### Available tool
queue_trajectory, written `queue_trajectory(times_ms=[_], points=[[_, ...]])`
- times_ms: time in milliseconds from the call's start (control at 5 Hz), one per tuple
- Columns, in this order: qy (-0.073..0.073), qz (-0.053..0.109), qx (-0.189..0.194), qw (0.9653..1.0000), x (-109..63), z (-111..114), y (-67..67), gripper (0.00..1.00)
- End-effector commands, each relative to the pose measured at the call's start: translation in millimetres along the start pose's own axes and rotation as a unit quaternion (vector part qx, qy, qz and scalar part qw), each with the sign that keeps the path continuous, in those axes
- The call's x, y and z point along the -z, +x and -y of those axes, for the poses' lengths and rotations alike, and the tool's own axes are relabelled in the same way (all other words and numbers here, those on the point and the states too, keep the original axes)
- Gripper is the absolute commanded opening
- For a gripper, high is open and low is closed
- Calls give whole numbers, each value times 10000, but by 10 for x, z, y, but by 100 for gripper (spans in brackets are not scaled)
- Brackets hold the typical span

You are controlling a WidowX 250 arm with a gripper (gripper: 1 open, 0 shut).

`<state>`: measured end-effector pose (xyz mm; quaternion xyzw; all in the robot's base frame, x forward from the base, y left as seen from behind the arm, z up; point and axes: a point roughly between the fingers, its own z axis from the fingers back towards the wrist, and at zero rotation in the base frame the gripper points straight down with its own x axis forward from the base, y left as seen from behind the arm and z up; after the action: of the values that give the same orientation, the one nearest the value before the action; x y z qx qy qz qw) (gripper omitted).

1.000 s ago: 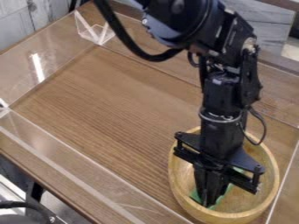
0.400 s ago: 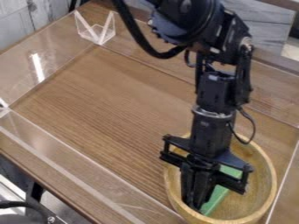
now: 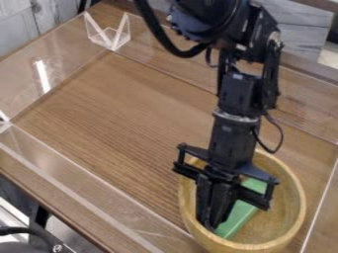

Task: Remove the green block from inside the brown bowl and put it on the table

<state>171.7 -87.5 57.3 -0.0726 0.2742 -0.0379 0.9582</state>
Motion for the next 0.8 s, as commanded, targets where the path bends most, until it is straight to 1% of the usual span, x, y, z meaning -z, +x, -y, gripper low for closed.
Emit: queue_trajectory(times_ms=[0, 200, 400, 600], points=[[-75, 150, -55, 9998, -200, -45, -2, 0], [-135, 96, -142, 9998, -281, -97, -49, 0], [-229, 83, -220, 9995, -394, -146, -114, 0], [-388, 219, -334, 9984, -648, -242, -243, 0]])
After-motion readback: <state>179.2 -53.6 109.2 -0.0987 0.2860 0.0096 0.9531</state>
